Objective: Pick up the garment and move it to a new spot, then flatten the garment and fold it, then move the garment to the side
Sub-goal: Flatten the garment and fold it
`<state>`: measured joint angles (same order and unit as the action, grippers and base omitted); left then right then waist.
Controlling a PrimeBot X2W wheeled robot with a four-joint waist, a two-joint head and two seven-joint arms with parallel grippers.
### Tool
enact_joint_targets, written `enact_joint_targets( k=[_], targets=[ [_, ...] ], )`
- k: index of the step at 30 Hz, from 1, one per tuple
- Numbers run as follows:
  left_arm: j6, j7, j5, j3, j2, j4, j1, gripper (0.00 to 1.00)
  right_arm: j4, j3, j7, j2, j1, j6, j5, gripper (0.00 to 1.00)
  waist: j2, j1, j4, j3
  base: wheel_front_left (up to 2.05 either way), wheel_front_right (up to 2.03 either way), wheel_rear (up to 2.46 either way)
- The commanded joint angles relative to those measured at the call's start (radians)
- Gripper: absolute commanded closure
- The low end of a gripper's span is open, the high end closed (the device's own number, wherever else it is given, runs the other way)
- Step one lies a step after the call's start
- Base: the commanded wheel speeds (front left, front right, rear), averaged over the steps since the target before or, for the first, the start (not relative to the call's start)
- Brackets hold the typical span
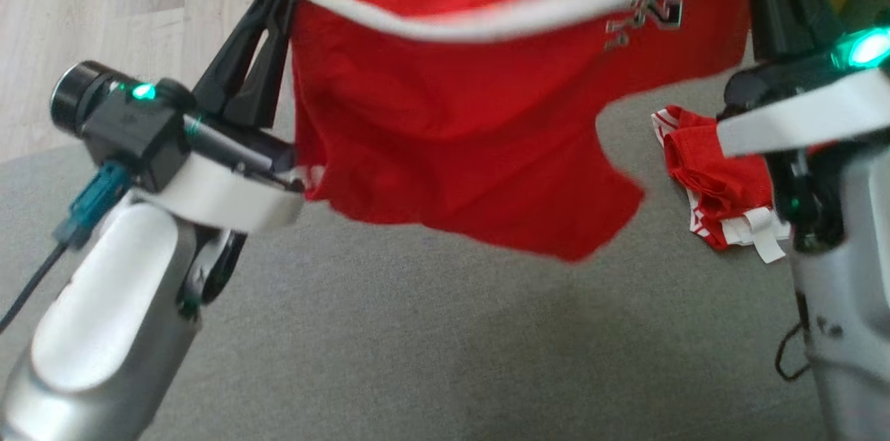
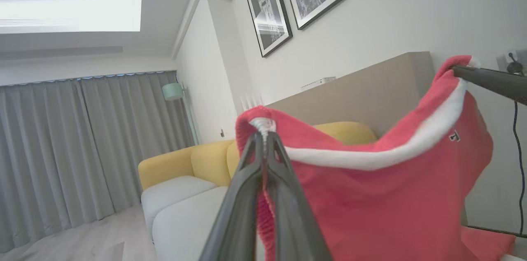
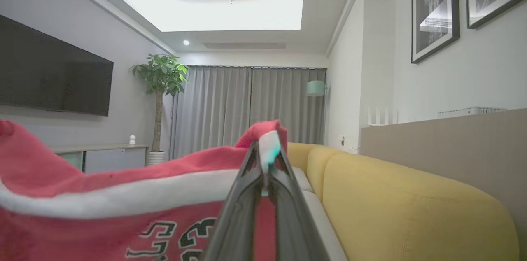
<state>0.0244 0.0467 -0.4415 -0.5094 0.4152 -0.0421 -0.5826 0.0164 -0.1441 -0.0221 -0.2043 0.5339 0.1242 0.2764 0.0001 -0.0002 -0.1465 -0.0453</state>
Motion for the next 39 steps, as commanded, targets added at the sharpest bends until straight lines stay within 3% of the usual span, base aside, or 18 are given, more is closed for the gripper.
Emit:
enact_joint_targets(
  k=[1, 6, 10, 16, 19, 21, 24, 29, 32, 39],
  targets=[
    [0.02, -0.029, 0.0, 0.055, 0.052, -0.072, -0.015, 1.0, -0.075, -0.004, -0.034, 0.012, -0.015, 0.007, -0.009, 1.0, -0.0001, 0.0002, -0.001, 0.003, 0.0, 0.0, 0.0],
    [0.05, -0.119, -0.012, 0.062, 0.096, -0.196, 0.029, 1.0, -0.2, 0.015, -0.112, 0.027, -0.064, 0.007, -0.027, 1.0, -0.0001, 0.0002, -0.003, 0.031, 0.0, 0.0, 0.0],
    [0.052, -0.151, -0.014, 0.072, 0.121, -0.209, 0.023, 1.0, -0.227, 0.025, -0.144, 0.032, -0.062, 0.007, -0.035, 1.0, -0.0001, 0.0002, -0.005, 0.065, 0.0, 0.0, 0.0],
    [-0.012, -0.183, -0.062, 0.083, 0.118, -0.111, -0.107, 1.0, -0.164, 0.023, -0.174, 0.033, 0.066, 0.007, -0.017, 1.0, -0.0001, 0.0002, 0.004, 0.205, 0.0, 0.0, 0.0],
    [-0.066, -0.172, -0.066, 0.09, 0.11, 0.016, -0.24, 1.0, -0.04, 0.013, -0.161, 0.02, 0.206, 0.007, -0.004, 1.0, -0.0001, 0.0002, 0.009, 0.285, 0.0, 0.0, 0.0],
    [-0.109, -0.138, -0.059, 0.088, 0.089, 0.181, -0.403, 1.0, 0.13, -0.018, -0.108, 0.003, 0.382, 0.007, -0.015, 1.0, -0.0001, 0.0002, 0.018, 0.354, 0.0, 0.0, 0.0],
    [-0.128, -0.068, -0.038, 0.088, 0.061, 0.338, -0.576, 1.0, 0.315, -0.049, -0.007, -0.01, 0.569, 0.007, -0.051, 1.0, -0.0001, 0.0002, 0.028, 0.403, 0.0, 0.0, 0.0],
    [-0.144, 0.075, -0.027, 0.084, 0.002, 0.547, -0.778, 1.0, 0.586, -0.002, 0.187, 0.018, 0.8, 0.007, -0.112, 1.0, -0.0001, 0.0002, 0.052, 0.463, 0.0, 0.0, 0.0],
    [-0.15, 0.132, -0.04, 0.056, -0.034, 0.65, -0.807, 1.0, 0.732, 0.036, 0.242, 0.051, 0.828, 0.007, -0.138, 1.0, -0.0001, 0.0002, 0.066, 0.478, 0.0, 0.0, 0.0],
    [-0.155, 0.203, -0.095, -0.075, -0.102, 0.781, -0.664, 1.0, 0.996, -0.055, 0.272, 0.055, 0.704, 0.007, -0.179, 1.0, -0.0001, 0.0002, 0.097, 0.482, 0.0, 0.0, 0.0]
  ],
)
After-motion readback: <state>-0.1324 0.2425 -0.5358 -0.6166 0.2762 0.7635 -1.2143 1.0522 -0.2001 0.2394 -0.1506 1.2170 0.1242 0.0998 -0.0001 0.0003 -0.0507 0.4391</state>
